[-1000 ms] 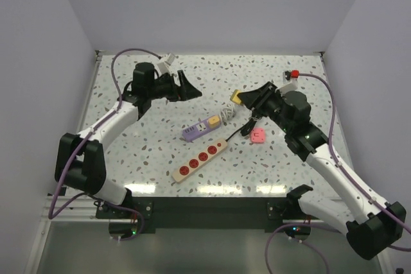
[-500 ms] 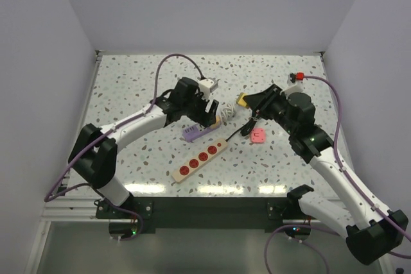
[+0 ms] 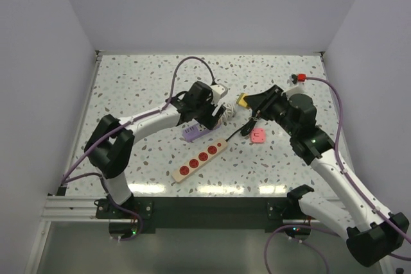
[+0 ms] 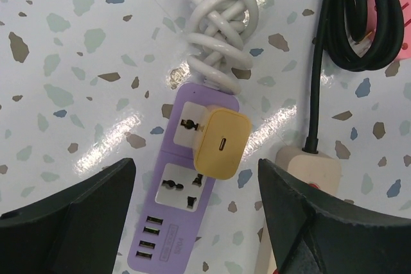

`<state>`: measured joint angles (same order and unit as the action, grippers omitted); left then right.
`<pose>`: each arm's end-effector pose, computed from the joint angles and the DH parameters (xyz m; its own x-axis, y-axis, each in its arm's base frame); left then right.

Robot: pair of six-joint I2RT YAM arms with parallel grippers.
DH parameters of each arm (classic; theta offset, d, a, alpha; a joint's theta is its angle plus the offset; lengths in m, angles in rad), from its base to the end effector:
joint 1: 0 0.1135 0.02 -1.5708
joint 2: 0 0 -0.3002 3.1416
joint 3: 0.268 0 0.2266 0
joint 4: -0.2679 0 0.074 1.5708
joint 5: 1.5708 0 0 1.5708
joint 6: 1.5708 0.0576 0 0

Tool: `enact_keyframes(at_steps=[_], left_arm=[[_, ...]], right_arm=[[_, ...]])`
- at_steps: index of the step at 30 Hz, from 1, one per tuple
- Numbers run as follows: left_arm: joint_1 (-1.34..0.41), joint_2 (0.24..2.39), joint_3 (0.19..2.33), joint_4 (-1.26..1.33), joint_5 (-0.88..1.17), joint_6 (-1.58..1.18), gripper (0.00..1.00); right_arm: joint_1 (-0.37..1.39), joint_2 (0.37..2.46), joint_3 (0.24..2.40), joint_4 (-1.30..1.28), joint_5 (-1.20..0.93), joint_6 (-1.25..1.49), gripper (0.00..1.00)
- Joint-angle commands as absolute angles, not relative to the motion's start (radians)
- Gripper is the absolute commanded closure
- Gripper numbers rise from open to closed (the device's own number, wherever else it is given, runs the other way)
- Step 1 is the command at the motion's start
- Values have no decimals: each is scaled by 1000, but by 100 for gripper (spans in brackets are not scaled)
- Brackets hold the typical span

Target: Insert the plug

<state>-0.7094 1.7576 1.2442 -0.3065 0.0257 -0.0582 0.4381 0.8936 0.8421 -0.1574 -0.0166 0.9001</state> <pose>0.2914 -0.2521 0.2572 -0.5924 0.4319 -0.6801 0.6311 0.7735 -0.0584 0.1643 0.0780 0.3689 -0.4605 0.6493 -0.6053 -0.1257 0.6274 0.7685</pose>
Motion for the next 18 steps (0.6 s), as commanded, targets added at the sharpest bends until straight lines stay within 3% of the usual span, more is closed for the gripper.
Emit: enact_keyframes(at_steps=[1, 6, 13, 18], left_arm=[[-718, 1792, 1305, -281, 23, -11, 18], [-722, 1850, 1339, -302, 31, -12, 19], [-732, 1907, 1371, -341, 9, -15, 31], [-732, 1928, 1388, -354, -24, -26, 57]], right_arm=[[436, 870, 836, -124, -5, 923, 100], [436, 859, 833, -135, -3, 923, 100], [436, 859, 836, -141, -3, 916, 100], [436, 873, 836, -133, -3, 916, 100]])
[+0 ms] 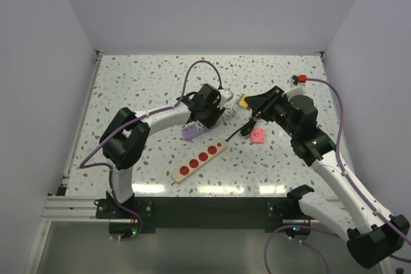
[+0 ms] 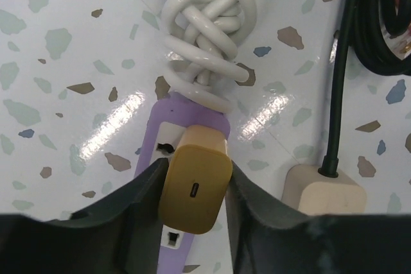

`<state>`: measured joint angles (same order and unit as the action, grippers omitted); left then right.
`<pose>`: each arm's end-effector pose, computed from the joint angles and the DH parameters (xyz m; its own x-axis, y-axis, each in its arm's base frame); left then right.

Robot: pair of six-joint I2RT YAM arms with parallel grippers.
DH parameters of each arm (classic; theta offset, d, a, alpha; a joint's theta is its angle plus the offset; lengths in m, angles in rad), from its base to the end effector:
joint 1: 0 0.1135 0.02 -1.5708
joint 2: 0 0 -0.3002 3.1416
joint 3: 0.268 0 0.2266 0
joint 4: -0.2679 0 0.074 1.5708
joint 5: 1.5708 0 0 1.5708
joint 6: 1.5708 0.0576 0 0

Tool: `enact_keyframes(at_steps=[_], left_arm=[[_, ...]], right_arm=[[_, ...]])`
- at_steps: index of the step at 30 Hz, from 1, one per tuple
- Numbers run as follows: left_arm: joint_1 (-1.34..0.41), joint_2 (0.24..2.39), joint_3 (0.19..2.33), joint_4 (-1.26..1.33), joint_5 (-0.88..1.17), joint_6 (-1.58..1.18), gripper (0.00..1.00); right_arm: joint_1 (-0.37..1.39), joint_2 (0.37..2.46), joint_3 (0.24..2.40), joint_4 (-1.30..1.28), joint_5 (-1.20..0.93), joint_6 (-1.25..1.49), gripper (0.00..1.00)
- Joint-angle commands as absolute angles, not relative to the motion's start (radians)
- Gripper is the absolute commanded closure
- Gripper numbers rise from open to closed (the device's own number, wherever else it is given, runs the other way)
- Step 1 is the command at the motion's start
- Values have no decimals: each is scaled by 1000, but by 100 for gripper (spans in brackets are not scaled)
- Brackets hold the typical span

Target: Insert the plug

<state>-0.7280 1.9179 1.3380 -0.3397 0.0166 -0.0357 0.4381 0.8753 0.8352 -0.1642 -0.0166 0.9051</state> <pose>0.3111 -0.2786 0.2216 -0.6173 0.5024 -0.6054 0.6512 0.7581 -0.0348 0.1601 0.0761 0.3685 -0.4586 0.6536 -0.6021 -0.1266 0.6226 0.7722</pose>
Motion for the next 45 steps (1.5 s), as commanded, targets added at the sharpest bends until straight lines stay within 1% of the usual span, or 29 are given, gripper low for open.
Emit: enact_keyframes(at_steps=[1, 3, 4, 6, 7, 10, 14, 20, 26, 31, 35, 36, 38, 39, 41, 42, 44, 45], left_arm=[[-732, 1931, 1399, -362, -40, -31, 67], [-732, 1945, 1407, -382, -64, -41, 78], [-732, 1950, 1417, -391, -102, -55, 90], [-732, 1962, 1430, -425, -147, -77, 100], [-730, 1965, 1448, -440, -200, -110, 100], [-727, 1991, 1495, -508, -267, -188, 100], [-713, 2043, 1548, -581, -302, -294, 100], [-622, 2079, 1577, -618, -261, -411, 100], [-503, 2062, 1534, -609, -233, -544, 100], [-471, 2020, 1491, -592, -267, -580, 100], [-471, 2028, 1505, -589, -215, -601, 100], [-471, 2031, 1514, -591, -187, -603, 94], [-471, 2040, 1520, -594, -163, -609, 77], [-471, 2039, 1523, -594, -138, -618, 63], [-472, 2031, 1523, -583, -109, -624, 54], [-474, 2026, 1523, -580, -85, -630, 45], [-480, 2010, 1522, -569, -65, -632, 36], [-482, 1996, 1522, -568, -45, -629, 34]], right_arm=[[436, 873, 836, -132, -3, 916, 100], [436, 877, 836, -129, -3, 916, 100], [434, 879, 836, -127, -3, 913, 100], [436, 885, 838, -132, -3, 913, 100], [436, 887, 842, -135, -3, 905, 100], [436, 900, 862, -164, -3, 878, 100], [436, 914, 888, -198, -3, 841, 100], [434, 922, 893, -216, -3, 819, 100], [436, 920, 882, -233, -3, 810, 100], [436, 923, 885, -258, -3, 789, 100], [436, 945, 893, -279, -9, 766, 100], [437, 960, 903, -284, -11, 761, 100], [437, 976, 914, -299, -18, 753, 100], [439, 997, 931, -304, -20, 743, 100], [443, 1025, 954, -334, -23, 729, 100], [449, 1038, 985, -344, -25, 710, 100], [460, 1084, 1014, -371, -26, 690, 100], [465, 1100, 1041, -374, -26, 687, 100]])
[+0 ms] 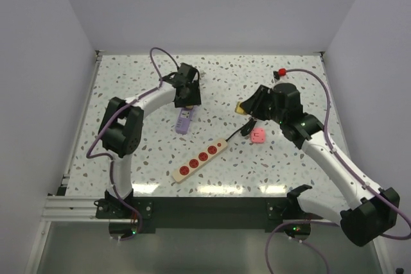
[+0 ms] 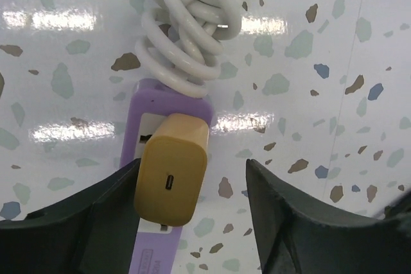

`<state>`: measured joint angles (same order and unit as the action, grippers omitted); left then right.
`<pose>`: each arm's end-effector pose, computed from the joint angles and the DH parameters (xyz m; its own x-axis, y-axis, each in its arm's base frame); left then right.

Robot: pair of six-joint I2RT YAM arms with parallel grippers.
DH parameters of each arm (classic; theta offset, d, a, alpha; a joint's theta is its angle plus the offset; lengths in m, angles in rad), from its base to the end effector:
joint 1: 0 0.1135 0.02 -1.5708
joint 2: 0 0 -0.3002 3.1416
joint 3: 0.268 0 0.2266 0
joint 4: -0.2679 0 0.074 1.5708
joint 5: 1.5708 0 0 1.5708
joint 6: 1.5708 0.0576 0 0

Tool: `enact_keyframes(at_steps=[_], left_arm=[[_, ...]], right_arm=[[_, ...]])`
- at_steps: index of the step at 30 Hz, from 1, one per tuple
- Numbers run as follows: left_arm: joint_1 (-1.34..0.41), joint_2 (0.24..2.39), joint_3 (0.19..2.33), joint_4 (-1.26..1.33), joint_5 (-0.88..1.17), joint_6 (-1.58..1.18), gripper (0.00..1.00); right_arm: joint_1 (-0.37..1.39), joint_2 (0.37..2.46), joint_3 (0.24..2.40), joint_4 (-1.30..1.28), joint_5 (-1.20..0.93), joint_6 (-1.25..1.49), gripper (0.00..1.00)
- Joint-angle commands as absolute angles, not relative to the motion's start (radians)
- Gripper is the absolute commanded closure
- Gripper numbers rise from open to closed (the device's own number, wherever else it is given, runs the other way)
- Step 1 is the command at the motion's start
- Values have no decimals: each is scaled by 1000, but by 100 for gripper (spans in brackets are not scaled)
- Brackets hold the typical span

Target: Insert the plug

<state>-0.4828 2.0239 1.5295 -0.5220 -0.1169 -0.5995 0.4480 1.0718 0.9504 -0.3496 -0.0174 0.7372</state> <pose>0.3940 -0.1989 0.2210 -0.8512 -0.1865 -0.4906 -0.0891 0.9725 -0.2152 0.1959 0.0952 0.3505 -0.6033 0.4558 -0.6545 -0.0561 0.7943 0.6049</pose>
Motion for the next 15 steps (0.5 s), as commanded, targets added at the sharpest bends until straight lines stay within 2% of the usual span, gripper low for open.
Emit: enact_keyframes(at_steps=[1, 5, 10, 15], left_arm=[[-482, 1985, 1516, -554, -29, -629, 31], [-480, 1902, 1471, -520, 17, -634, 19], [-459, 1760, 1410, -523, 3, -604, 16], [-454, 1674, 1269, -517, -96, -565, 16]], right_arm=[[469, 1130, 1054, -380, -26, 684, 100], [529, 1228, 1135, -419, -14, 667, 100], [583, 1321, 1204, -407, -14, 692, 100], [604, 1362, 1221, -367, -18, 719, 100]])
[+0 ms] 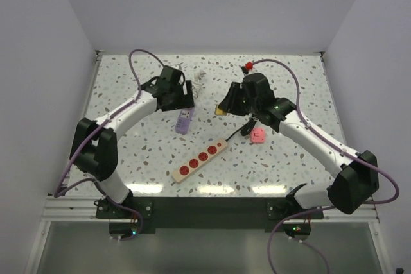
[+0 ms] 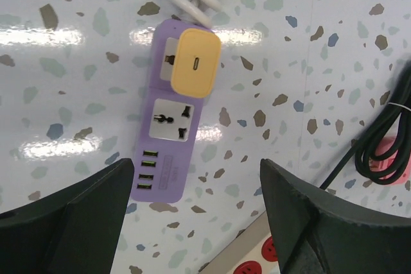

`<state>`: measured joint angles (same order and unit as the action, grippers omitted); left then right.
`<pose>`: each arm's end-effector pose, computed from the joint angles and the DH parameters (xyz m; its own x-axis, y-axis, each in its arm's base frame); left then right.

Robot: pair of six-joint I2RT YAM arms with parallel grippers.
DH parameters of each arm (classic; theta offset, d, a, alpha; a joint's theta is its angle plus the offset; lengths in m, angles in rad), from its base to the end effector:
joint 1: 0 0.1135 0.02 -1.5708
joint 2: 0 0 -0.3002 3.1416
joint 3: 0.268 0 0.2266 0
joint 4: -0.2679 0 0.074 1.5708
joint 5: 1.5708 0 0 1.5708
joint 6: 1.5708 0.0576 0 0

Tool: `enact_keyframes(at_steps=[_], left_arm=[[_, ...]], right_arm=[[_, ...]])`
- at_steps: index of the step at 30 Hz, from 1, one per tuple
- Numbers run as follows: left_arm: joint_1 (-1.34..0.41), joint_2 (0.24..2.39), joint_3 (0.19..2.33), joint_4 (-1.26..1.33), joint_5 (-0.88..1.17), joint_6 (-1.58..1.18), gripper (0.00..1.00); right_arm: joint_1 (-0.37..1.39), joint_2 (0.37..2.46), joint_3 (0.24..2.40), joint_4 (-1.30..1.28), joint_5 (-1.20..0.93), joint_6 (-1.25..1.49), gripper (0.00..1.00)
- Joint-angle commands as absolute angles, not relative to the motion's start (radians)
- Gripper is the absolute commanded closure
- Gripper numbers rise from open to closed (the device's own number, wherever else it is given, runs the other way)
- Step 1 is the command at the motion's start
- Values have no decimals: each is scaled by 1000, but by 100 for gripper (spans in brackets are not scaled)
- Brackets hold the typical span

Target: Insert the plug

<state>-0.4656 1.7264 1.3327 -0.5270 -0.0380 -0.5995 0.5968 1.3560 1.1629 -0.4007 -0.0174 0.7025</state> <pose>0.3325 -0.1646 0.2769 -0.8288 -0.2146 -0.5168 -0.0479 0.9474 -0.3166 0.2402 0.1644 0.3501 -0.7239 0.2892 -0.6263 -0.1390 0.8282 0.5430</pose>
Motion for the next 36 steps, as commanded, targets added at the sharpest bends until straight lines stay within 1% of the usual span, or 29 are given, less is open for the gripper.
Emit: enact_keyframes(at_steps=[1, 5, 10, 18, 26, 32, 36], left_arm=[[-453, 1660, 1244, -505, -104, -563, 15], [-453, 1649, 1120, -413, -58, -534, 15], [-453, 1660, 1081, -344, -29, -512, 15], [-454, 1730, 1091, -313, -5, -488, 15], [-463, 1781, 1104, -295, 115, -498, 15], [-557, 1804, 1196, -308, 156, -515, 15], [-623, 1838, 1236, -310, 222, -523, 15]], right_arm=[[606, 1365, 1224, -368, -18, 719, 100], [611, 1370, 1227, -373, -17, 719, 100], [612, 1358, 1215, -374, -11, 724, 100], [614, 1341, 1184, -374, -5, 729, 100], [614, 1338, 1190, -397, -3, 716, 100], [614, 1348, 1209, -436, 28, 698, 100], [614, 1359, 1221, -454, 34, 693, 100]])
